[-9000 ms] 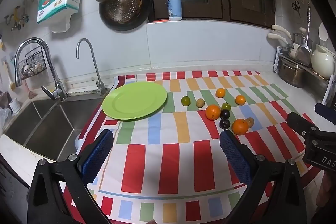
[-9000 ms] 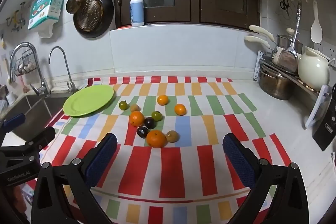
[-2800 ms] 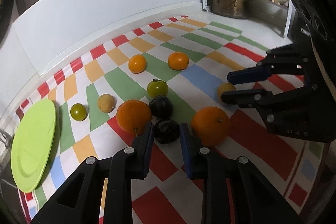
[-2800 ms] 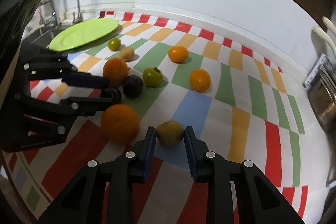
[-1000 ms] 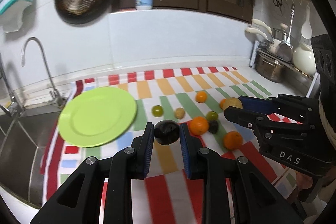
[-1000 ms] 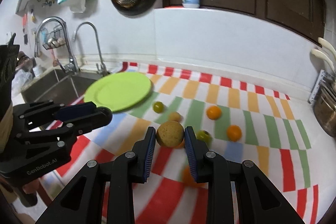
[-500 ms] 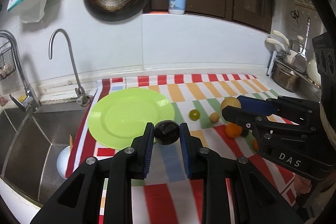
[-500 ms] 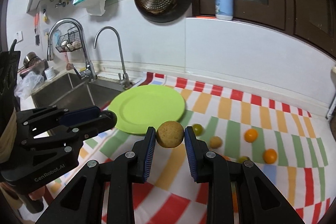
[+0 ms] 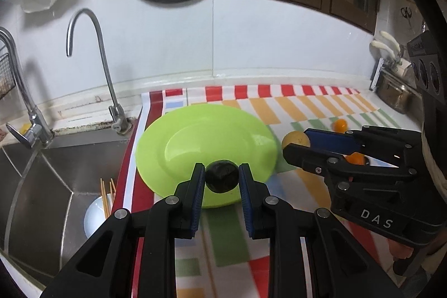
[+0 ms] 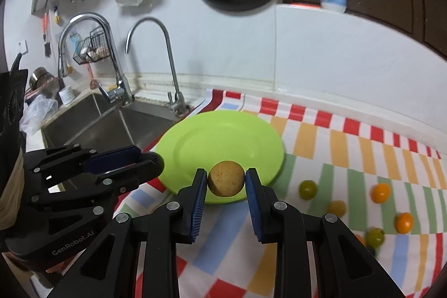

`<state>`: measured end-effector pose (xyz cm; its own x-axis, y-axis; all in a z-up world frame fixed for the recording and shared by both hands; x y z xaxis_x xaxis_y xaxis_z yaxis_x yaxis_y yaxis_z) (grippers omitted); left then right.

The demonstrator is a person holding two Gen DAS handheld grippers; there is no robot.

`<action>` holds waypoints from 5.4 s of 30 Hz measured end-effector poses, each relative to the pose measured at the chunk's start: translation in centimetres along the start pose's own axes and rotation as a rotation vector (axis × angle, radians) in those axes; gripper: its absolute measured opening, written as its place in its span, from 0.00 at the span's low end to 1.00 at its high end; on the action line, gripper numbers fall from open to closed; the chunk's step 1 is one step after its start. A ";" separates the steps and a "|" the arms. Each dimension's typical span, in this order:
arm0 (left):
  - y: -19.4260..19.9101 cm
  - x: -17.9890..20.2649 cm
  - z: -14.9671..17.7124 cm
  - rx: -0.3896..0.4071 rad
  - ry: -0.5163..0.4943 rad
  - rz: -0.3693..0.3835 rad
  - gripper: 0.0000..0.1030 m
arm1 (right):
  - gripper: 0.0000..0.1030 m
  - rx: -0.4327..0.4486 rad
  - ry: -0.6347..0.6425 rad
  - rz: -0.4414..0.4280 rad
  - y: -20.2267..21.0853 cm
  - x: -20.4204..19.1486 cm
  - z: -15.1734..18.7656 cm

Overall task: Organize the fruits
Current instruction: 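Carry both fruits onto the green plate and open both grippers, then lift both grippers off the plate and move back to the fruits, then grasp a large orange with the left gripper while the right gripper grasps a mandarin, then carry both oranges onto the green plate and open both grippers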

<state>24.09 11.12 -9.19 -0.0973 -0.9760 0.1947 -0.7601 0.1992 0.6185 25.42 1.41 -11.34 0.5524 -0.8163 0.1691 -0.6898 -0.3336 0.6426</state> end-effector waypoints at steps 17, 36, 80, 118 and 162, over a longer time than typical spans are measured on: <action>-5.9 -3.0 0.0 -0.098 -0.025 0.026 0.28 | 0.29 -0.099 -0.083 0.015 -7.5 1.0 1.0; -0.1 -1.3 -0.9 -0.016 -0.038 0.024 0.48 | 0.37 -0.020 -0.144 0.182 1.0 2.7 0.8; -0.1 15.9 1.3 -0.047 -0.448 0.473 0.64 | 0.48 -0.115 -0.472 0.645 14.6 8.4 11.3; -9.9 21.7 7.4 -0.247 -0.600 0.518 0.49 | 0.48 -0.218 -0.547 0.493 8.1 12.6 18.1; -1.7 15.5 0.9 -0.090 -0.330 0.427 0.39 | 0.42 -0.058 -0.379 0.439 11.4 9.4 9.2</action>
<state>23.34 -4.48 -7.88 -0.5926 -0.7795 0.2031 -0.5521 0.5767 0.6022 18.39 -14.42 -9.31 0.0068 -0.9877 0.1564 -0.7834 0.0920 0.6146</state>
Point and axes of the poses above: each gripper's, at about its wrist camera, not at the fingertips, and y roughly against the way its jaws point, x to its right, z to its underside, the point moved 9 cm from there along -y, roughly the way its jaws point, and after that the axes turned 13 degrees about y, right-handed, at the moved point
